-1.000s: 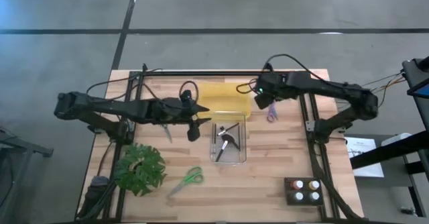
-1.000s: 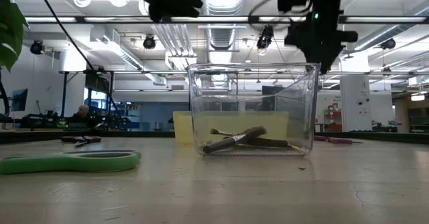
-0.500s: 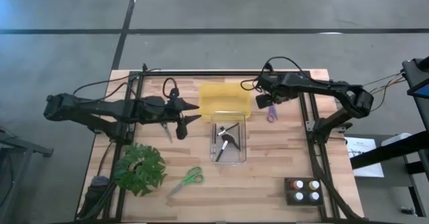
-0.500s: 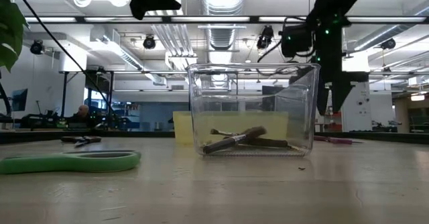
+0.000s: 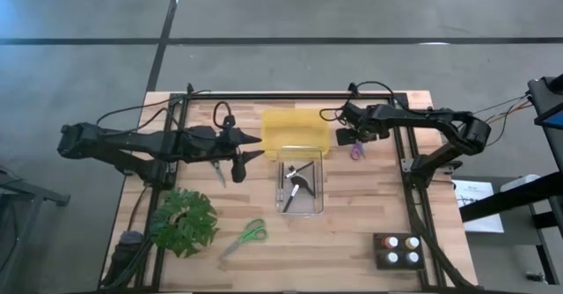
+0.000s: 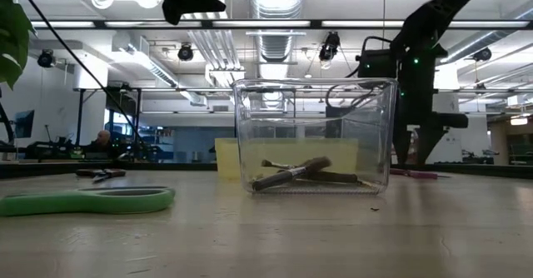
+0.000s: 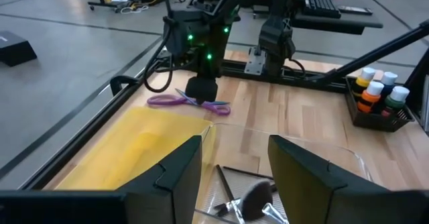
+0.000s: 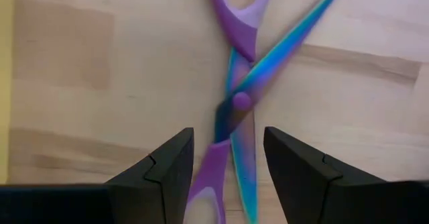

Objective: Pick & Place Paint Supplies
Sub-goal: Put the purple scissors into the yellow bin

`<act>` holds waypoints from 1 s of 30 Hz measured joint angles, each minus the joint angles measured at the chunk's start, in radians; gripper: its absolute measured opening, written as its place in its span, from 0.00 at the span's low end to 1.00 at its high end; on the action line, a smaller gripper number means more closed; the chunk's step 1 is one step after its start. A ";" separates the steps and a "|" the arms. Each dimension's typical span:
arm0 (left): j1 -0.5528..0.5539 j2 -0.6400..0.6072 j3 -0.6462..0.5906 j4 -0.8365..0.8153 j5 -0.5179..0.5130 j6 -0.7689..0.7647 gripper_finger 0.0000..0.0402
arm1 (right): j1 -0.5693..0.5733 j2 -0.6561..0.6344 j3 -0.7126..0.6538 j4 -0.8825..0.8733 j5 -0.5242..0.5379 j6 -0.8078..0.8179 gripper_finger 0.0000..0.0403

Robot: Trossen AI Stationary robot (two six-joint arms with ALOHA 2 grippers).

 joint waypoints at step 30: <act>-0.004 0.000 -0.010 0.008 0.003 -0.005 0.45 | -0.079 0.134 -0.008 0.099 0.015 0.069 0.45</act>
